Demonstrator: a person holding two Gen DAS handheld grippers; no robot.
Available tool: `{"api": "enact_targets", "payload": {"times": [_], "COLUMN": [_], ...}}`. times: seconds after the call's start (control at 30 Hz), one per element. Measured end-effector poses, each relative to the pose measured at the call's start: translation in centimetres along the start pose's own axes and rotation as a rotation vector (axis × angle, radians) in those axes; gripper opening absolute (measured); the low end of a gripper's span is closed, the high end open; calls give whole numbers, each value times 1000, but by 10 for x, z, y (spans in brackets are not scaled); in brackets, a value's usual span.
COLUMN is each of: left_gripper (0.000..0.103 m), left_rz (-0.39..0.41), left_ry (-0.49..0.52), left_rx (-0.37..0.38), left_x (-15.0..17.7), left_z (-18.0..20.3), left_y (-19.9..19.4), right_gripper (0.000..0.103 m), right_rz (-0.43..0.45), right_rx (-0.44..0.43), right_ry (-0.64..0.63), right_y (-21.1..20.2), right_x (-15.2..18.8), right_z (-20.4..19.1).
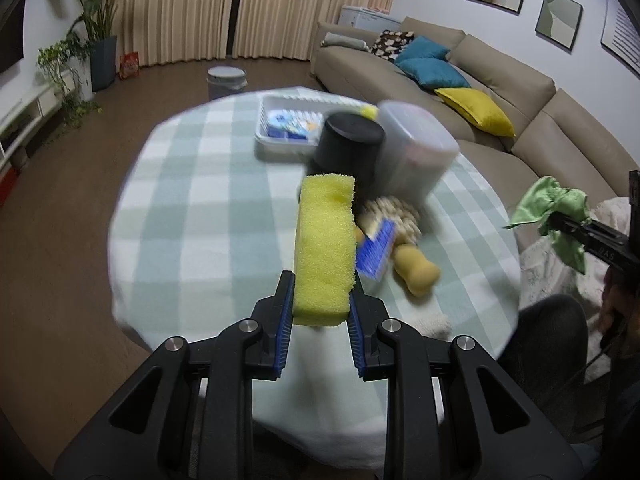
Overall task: Organize soft objects
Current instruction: 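Carry the sponge and green cloth over the white tray with both tools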
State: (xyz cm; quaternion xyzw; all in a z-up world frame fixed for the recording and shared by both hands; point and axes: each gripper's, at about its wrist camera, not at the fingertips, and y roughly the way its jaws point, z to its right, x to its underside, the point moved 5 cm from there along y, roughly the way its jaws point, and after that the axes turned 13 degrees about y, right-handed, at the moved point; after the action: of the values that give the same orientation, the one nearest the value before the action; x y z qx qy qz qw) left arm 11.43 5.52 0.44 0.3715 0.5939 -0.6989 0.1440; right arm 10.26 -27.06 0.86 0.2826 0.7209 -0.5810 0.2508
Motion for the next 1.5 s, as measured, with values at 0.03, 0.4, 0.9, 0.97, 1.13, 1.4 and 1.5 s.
{"api": "enact_targets", "payload": {"times": [0.03,0.4,0.9,0.97,1.13,1.4,1.5], "left_gripper": [22,22,22,22,23,23,23], "left_rz": [9,61,0,-31,-111,-194,-194], "left_ry": [6,67,240,259,239,209,174], "left_rx": [-14,-103,-37,-18,35,63,82], "left_x": [-8,-122,-257,-260,-254,-222,-217], "left_z": [-7,-83,-74,-68,-66,-74,-76], "left_y": [-1,22,165,186,240,290,294], "right_gripper": [32,32,32,32,32,32,33], "right_rz": [11,144,111,70,-57,-234,-281], "right_rx": [14,126,31,-19,-97,-183,-183], "right_ry": [2,12,-162,-204,-321,-423,-450], "right_y": [-1,14,141,165,226,301,321], "right_x": [-7,-139,-307,-310,-294,-253,-239], "right_z": [7,75,-6,-30,-83,-122,-124]}}
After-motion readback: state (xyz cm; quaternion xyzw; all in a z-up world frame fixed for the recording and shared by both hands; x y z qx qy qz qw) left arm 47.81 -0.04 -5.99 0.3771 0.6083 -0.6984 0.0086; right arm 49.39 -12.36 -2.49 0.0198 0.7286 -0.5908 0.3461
